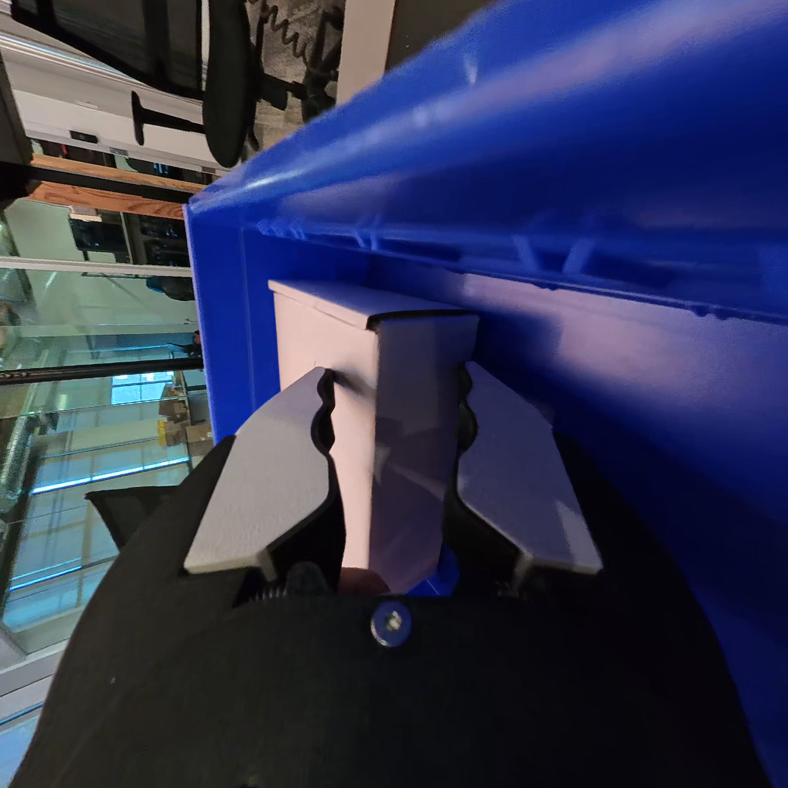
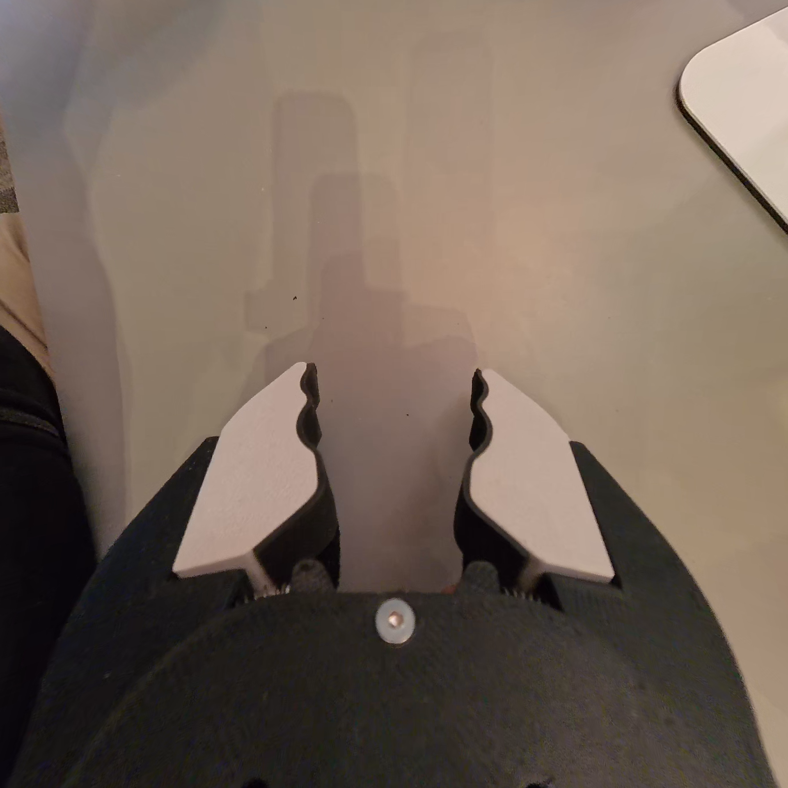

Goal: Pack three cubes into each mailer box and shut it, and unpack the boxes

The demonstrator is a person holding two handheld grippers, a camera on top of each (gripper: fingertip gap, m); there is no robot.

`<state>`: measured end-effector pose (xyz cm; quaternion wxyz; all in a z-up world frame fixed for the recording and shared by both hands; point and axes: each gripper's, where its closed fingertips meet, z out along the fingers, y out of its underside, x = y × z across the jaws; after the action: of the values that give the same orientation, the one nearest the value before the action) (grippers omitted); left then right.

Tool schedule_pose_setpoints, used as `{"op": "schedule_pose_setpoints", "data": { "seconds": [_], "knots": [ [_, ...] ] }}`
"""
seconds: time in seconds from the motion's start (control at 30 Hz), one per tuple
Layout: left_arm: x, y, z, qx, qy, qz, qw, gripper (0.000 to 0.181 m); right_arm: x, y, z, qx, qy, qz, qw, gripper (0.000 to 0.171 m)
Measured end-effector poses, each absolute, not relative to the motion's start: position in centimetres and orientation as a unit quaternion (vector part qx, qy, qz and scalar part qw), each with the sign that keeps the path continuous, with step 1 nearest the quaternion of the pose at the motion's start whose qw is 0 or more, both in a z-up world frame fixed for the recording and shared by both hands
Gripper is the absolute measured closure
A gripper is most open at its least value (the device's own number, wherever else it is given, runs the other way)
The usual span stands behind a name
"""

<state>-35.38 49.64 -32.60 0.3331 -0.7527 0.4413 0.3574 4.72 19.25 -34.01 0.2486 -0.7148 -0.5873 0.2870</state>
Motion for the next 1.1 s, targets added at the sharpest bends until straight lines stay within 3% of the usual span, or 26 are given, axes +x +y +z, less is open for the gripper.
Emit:
{"op": "schedule_pose_setpoints", "data": {
  "seconds": [0.1, 0.33, 0.4, 1.1],
  "knots": [
    [-35.6, 49.2, -31.8, -0.736, 0.453, 0.377, 0.334, 0.138, 4.7, 19.3, -34.0, -0.715, -0.586, 0.289, 0.249, 0.103],
    [-36.4, 48.6, -30.9, -0.737, 0.453, 0.383, 0.324, 0.139, 4.7, 19.2, -33.9, -0.714, -0.589, 0.286, 0.249, 0.103],
    [-36.2, 48.3, -30.5, -0.73, 0.462, 0.384, 0.325, 0.156, 4.7, 19.2, -33.9, -0.713, -0.589, 0.285, 0.25, 0.103],
    [-35.8, 46.7, -27.2, -0.71, 0.476, 0.408, 0.321, 0.164, 4.6, 19.0, -33.4, -0.709, -0.592, 0.285, 0.257, 0.103]
  ]
}}
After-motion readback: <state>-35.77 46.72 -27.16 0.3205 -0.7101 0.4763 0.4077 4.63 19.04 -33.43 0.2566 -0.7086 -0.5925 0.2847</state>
